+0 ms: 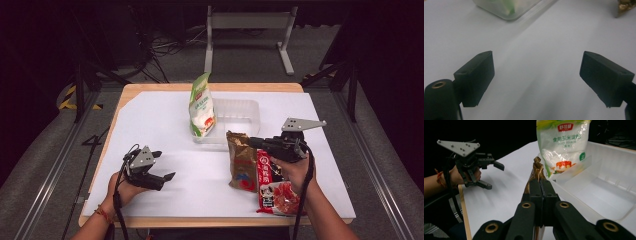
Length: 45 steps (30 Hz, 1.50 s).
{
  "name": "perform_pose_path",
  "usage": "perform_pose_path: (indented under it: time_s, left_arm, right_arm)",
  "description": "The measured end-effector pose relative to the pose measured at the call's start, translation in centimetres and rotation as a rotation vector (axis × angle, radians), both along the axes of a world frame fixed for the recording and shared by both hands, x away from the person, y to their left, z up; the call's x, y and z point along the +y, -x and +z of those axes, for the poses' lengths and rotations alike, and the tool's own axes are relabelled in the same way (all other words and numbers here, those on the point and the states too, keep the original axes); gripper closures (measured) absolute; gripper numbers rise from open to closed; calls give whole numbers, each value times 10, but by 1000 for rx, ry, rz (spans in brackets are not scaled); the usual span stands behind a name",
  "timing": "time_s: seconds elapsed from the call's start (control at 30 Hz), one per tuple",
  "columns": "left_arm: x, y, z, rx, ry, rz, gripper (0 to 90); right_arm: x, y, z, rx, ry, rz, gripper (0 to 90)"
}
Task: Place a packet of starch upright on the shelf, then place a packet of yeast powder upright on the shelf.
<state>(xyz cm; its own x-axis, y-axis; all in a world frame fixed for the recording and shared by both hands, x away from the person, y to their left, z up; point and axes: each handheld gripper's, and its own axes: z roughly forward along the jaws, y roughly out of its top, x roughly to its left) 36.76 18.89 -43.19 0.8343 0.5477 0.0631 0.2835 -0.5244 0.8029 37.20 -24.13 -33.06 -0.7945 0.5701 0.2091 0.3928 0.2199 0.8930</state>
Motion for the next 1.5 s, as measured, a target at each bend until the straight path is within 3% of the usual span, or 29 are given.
perform_pose_path:
  time_s: [0.33, 0.6, 0.83, 1.03, 1.5]
  left_arm:
    - [9, 3, -1, 7, 24, 14, 132]
    - [7, 3, -1, 13, 19, 21, 129]
    - [9, 6, 2, -9, 34, 40, 130]
    - [7, 7, 1, -8, 19, 38, 130]
    - [8, 7, 0, 0, 19, 34, 128]
  right_arm:
    - [3, -2, 10, -39, -21, -22, 897]
    - [8, -8, 14, -64, -36, -45, 897]
    - [12, -13, 24, -100, -45, -81, 897]
    - [19, -20, 34, -134, -44, -110, 897]
    - [35, -45, 52, -156, -58, -184, 897]
